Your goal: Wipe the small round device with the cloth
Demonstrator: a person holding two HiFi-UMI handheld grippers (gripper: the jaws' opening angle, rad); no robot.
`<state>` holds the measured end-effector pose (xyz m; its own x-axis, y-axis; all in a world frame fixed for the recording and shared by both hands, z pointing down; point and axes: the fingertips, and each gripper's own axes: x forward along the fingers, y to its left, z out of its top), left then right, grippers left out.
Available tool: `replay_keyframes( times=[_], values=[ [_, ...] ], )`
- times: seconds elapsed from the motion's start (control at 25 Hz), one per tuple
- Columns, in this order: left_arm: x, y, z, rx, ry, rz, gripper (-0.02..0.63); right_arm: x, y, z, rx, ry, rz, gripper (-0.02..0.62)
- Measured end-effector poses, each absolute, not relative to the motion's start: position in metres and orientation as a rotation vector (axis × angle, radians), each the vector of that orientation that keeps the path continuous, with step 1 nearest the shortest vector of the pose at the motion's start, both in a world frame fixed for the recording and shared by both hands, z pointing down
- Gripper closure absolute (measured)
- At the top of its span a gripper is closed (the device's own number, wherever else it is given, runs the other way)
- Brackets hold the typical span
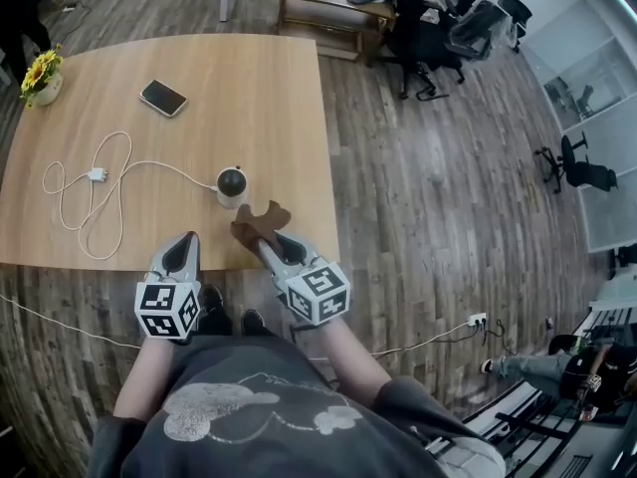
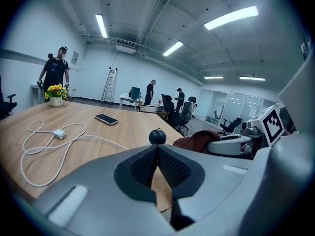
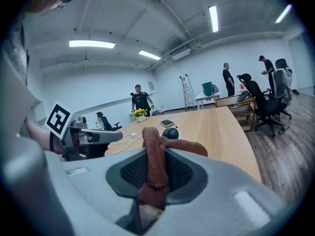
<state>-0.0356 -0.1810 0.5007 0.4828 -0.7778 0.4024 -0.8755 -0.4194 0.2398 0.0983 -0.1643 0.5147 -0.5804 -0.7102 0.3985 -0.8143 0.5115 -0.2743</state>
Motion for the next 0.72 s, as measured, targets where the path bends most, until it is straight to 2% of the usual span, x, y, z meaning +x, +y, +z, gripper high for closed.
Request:
replay_keyframes(
  times=[0.48,0.72],
  values=[
    [-0.024,-0.122,0.511,2.272,-1.413,0.369,0.586,0.157,-0.102,0.541,1.411,-2.452,0.755,0.526],
    [-0.019,-0.101,0.518,2.272,-1.364,0.378,0.586,0.164,-0.083,0.546,1.441,-2.417,0.769,0.526]
  ],
)
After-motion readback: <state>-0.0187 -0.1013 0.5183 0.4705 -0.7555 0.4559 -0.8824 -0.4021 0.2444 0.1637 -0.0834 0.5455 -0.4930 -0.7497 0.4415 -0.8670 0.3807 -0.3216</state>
